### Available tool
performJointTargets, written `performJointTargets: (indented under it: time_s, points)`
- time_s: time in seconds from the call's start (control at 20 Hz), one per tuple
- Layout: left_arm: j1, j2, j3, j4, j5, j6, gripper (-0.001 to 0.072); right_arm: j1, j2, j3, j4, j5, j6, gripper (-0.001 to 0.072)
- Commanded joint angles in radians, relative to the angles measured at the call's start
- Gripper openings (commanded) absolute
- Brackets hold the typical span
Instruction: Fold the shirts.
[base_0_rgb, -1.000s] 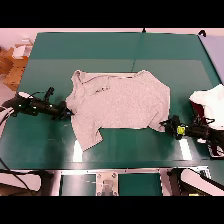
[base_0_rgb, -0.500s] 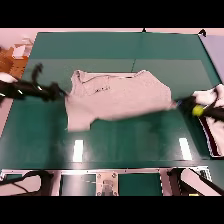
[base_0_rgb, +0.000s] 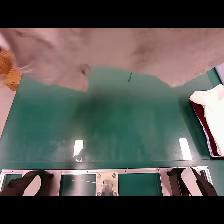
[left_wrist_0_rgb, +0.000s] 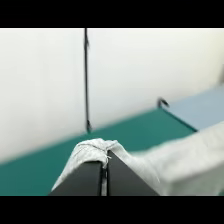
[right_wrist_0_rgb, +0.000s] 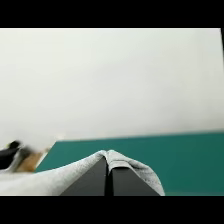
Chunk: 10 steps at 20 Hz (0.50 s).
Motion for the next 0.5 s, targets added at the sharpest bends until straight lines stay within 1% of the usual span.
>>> performJointTargets:
  time_s: [0.0, 0.1, 0.25, 0.35, 0.45]
  points:
    - [0.0, 0.09, 0.159, 0.185, 0.003, -0.1, 0.002, -0.019, 0.052, 0.192, -0.082, -0.038, 0.067, 0.001]
    - [0.0, 0.09, 0.158, 0.26, -0.081, -0.134, 0.002, -0.018, 0.076, 0.187, -0.134, -0.018, 0.086, 0.001]
    - [0.0, 0.09, 0.067, 0.307, -0.226, -0.145, 0.002, -0.017, 0.084, 0.093, -0.119, 0.034, 0.096, 0.001]
    - [0.0, 0.09, -0.062, 0.309, -0.248, -0.148, 0.002, 0.026, 0.085, -0.058, -0.102, 0.045, 0.091, 0.001]
    - [0.0, 0.09, -0.224, 0.294, -0.243, -0.148, 0.002, 0.103, 0.084, -0.248, -0.116, 0.044, 0.047, 0.001]
